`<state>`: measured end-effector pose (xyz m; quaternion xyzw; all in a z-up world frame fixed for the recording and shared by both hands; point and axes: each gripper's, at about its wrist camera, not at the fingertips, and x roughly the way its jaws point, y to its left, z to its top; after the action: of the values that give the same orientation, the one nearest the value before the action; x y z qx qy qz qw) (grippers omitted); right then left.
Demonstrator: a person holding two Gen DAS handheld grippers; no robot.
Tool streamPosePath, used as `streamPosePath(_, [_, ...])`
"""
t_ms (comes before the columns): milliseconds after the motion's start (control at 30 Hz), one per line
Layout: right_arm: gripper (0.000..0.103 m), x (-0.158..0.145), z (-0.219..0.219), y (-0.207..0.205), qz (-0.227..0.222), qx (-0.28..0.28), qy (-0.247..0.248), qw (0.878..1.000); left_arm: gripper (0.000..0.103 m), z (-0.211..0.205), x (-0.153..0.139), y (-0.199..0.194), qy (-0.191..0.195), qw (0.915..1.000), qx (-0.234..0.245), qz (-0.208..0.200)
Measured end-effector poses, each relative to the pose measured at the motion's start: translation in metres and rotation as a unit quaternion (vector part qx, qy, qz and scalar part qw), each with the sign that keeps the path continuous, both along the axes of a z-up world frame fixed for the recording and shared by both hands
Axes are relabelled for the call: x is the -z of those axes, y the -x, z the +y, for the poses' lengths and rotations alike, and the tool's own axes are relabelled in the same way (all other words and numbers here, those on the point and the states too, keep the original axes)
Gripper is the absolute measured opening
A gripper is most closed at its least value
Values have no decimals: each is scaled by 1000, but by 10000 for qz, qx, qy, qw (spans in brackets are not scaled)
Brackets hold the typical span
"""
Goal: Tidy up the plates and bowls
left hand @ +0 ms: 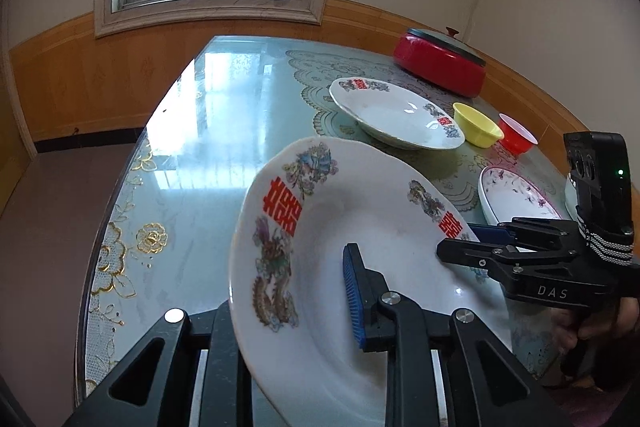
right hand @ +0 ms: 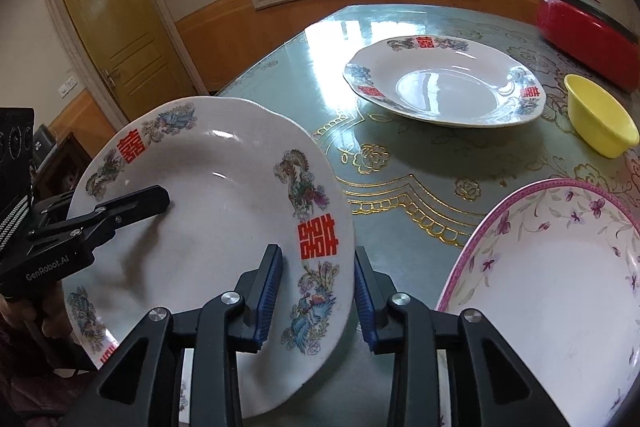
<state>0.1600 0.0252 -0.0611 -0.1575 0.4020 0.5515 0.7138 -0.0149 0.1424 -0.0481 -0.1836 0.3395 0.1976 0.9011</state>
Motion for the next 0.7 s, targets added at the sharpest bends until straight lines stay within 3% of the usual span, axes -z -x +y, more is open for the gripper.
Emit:
streamPosePath(133, [39, -1, 6, 8, -208, -217, 170, 9994, 25, 4, 5, 6, 16, 9999, -161, 28])
streamPosePath(233, [46, 2, 3, 12, -150, -489, 312, 9982, 25, 6, 8, 8, 35, 9998, -211, 10])
streamPosePath(400, [46, 1, -10, 19, -32, -759, 304, 9966, 33, 9, 15, 12, 60, 9996, -282, 73])
streamPosePath(567, [46, -1, -7, 25, -150, -485, 139, 9986, 38, 12, 21, 10, 64, 9989, -424, 181])
streamPosePath(700, [48, 1, 13, 31, -561, -217, 235, 9979, 39, 15, 18, 9, -132, 9982, -545, 212])
